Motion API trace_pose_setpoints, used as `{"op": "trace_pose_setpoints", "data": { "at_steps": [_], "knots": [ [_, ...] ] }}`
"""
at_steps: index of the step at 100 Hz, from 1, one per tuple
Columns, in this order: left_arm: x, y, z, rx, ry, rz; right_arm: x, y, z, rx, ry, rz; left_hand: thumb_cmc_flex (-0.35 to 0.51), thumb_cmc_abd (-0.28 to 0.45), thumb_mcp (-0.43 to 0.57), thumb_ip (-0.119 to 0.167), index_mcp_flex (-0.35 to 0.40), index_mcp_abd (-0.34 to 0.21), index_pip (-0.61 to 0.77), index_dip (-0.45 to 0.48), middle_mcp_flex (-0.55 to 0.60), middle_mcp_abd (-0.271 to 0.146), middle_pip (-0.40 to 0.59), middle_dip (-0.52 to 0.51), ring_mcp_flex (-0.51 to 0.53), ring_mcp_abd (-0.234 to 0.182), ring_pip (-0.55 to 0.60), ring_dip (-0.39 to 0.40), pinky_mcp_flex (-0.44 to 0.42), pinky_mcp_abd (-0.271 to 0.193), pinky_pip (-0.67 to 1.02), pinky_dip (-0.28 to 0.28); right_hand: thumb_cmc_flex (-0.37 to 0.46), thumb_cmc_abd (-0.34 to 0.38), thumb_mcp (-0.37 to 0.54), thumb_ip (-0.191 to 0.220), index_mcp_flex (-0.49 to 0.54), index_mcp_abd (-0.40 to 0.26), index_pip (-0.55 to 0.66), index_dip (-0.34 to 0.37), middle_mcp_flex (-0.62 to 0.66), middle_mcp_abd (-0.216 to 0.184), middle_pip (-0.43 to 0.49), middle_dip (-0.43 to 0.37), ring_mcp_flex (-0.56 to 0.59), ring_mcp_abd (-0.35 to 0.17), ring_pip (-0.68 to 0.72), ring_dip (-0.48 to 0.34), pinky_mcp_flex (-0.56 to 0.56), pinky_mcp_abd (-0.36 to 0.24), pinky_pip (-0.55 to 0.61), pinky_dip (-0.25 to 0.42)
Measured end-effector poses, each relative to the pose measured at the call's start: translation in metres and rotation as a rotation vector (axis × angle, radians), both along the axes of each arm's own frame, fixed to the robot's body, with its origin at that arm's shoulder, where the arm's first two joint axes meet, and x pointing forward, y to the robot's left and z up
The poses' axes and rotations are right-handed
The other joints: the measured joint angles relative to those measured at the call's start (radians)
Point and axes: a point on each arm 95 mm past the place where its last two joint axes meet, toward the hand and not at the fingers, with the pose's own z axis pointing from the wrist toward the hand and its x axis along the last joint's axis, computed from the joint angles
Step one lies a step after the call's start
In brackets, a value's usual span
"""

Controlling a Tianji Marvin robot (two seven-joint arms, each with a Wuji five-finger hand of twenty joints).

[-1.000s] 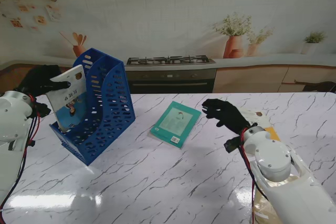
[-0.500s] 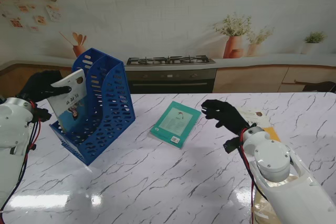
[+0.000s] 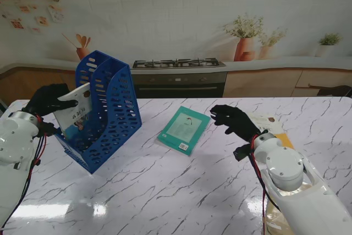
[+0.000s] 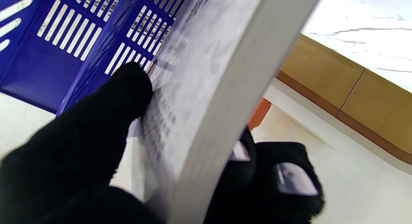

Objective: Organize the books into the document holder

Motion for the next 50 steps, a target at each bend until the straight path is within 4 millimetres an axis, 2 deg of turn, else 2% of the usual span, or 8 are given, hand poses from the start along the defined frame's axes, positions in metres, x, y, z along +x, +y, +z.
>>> {"op": "trace_pose_setpoints", "data": {
  "at_steps": [11,21,30,43,50],
  "knots": [
    [-0.002,0.000,-0.008,0.012,0.005,0.003,0.000,0.000,0.000,-0.001,-0.002,-0.001,-0.003,0.000,0.000,0.000,0.000,-0.004,0.000,0.000,0.002,0.000,-0.001,-0.008,0.000,0.026,-0.047,-0.034,-0.002,0.043,0.001,-0.064,0.000,0.008,0.000,0.000,0.000,0.000,0.000,0.000,0.000,0.000,0.000,0.000,0.000,0.000,0.000,0.000,-0.004,0.000,-0.001,0.000],
    [-0.004,-0.001,-0.014,0.022,0.005,0.007,0.000,-0.001,0.000,-0.001,-0.002,-0.001,-0.010,0.000,0.001,0.000,0.000,-0.018,0.000,0.000,0.007,-0.001,-0.001,-0.016,0.000,0.042,-0.087,-0.048,-0.012,0.068,0.001,-0.095,0.000,0.008,-0.009,0.000,0.000,0.000,0.000,0.000,0.000,0.000,0.000,0.000,0.000,0.000,0.000,0.000,-0.005,0.000,-0.009,0.000],
    [-0.005,-0.003,-0.019,0.018,0.007,0.010,0.000,-0.001,0.000,0.000,-0.001,-0.001,-0.011,0.001,0.001,0.000,-0.002,-0.030,0.014,0.023,0.007,-0.001,-0.001,-0.016,-0.003,0.052,-0.115,-0.067,-0.019,0.083,0.001,-0.110,0.000,0.009,-0.013,0.000,0.000,0.000,0.000,0.000,0.000,0.000,0.000,0.000,0.000,0.000,0.000,0.000,-0.006,0.000,-0.010,-0.001],
    [-0.006,-0.004,-0.021,0.016,0.014,0.009,0.000,-0.001,-0.001,0.000,-0.001,-0.002,-0.021,0.019,-0.007,0.000,-0.019,-0.065,0.027,0.037,0.005,-0.003,-0.007,-0.030,-0.016,0.077,-0.229,-0.064,-0.095,0.106,-0.005,-0.111,0.000,0.017,-0.024,0.000,0.000,0.000,0.000,0.000,0.000,0.000,0.000,0.000,0.000,0.000,0.000,0.000,-0.006,0.000,-0.010,-0.001],
    [-0.007,-0.004,-0.022,0.016,0.022,0.012,0.000,-0.002,-0.001,0.000,0.000,-0.002,-0.021,0.026,-0.018,0.000,-0.044,-0.078,0.027,0.037,-0.008,-0.005,-0.020,-0.032,-0.019,0.086,-0.274,-0.052,-0.130,0.112,-0.007,-0.094,0.000,0.017,-0.025,0.000,0.000,0.000,0.000,0.000,0.000,0.000,0.000,0.000,0.000,0.000,0.000,0.000,-0.006,0.000,-0.011,-0.002]
  ]
}}
